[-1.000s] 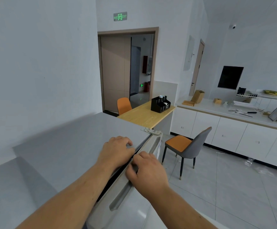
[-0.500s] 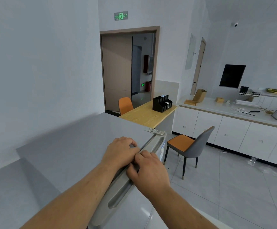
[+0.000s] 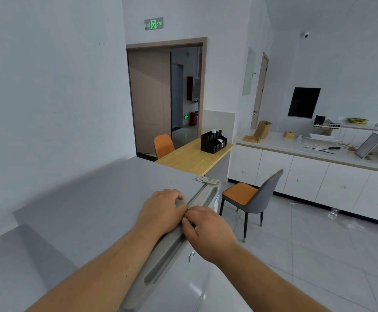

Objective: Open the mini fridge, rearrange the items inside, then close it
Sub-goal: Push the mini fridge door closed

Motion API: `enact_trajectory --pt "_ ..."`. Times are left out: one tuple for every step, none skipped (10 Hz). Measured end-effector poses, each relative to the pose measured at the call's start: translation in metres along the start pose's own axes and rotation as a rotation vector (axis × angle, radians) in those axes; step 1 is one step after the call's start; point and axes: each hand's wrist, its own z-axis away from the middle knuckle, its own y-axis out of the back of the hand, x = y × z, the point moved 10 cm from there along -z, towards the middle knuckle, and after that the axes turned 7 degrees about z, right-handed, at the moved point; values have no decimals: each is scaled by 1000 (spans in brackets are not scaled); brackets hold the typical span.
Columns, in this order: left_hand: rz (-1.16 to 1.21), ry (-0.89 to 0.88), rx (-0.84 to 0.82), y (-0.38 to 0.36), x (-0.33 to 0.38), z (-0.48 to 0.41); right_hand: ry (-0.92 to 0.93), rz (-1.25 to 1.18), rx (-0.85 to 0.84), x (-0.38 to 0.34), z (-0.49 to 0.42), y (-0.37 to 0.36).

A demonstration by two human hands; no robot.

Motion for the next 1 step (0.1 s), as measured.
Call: enact_trajectory --pt "-82 -192 88 8 28 8 -31 95 -6 19 -2 16"
